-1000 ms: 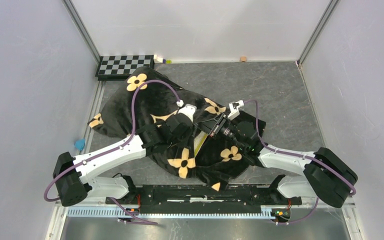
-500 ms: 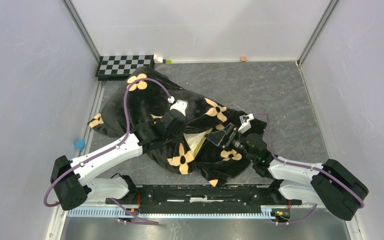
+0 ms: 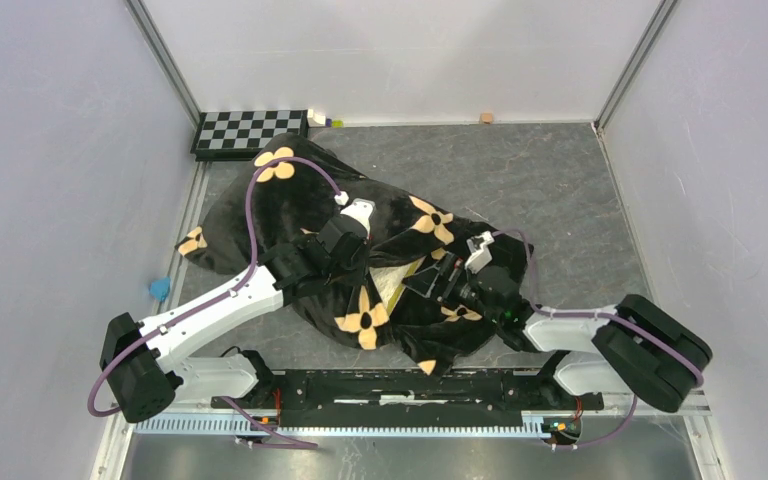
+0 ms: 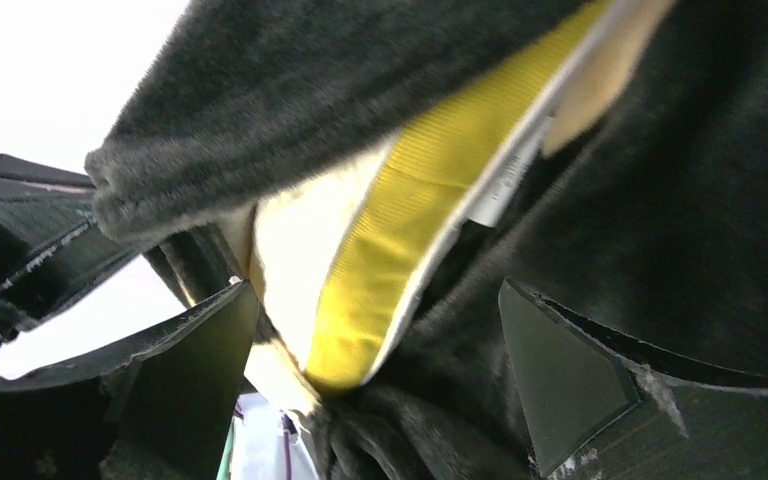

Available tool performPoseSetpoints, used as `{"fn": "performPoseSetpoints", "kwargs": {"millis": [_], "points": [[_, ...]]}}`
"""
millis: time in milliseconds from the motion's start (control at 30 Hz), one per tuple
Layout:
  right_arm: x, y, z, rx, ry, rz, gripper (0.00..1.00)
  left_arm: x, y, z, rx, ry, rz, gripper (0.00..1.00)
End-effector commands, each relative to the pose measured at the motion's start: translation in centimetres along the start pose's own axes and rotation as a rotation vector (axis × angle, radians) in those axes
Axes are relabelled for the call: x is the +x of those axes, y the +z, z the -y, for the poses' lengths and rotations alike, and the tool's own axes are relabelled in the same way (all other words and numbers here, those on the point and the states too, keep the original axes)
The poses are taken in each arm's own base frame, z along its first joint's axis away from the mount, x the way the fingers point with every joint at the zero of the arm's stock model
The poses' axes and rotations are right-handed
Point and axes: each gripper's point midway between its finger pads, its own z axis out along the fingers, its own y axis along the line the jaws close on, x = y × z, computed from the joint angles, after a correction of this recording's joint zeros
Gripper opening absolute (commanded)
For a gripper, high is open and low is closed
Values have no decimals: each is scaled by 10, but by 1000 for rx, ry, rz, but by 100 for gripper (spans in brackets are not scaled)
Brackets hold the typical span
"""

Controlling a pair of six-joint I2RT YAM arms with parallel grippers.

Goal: Remove the pillowcase from the pillow

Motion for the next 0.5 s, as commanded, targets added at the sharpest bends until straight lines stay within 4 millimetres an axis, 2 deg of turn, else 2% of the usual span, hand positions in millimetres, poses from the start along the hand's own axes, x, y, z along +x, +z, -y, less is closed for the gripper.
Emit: {"fn": "performPoseSetpoints", "kwargs": {"millis": [0,133,200,333,400,467], "points": [[-10,24,-42,-105,-11,10,98,-16,-9,7,46,-43,56,2],[-8,46,-45,-89,10,1,98,-15,-12,6,47,-47,55,2],[-5,58,-40,-64,35,-11,98,-16,-14,3,43,-51,58,2],[1,69,-30,-39,81,-5,98,-15,-16,-2,36,-53,51,2],[1,71,-27,-33,88,1,91,-14,-15,-5,32,-61,45,2],[-2,72,-29,-42,91,17,73,-11,-13,-9,29,-75,36,2]]}}
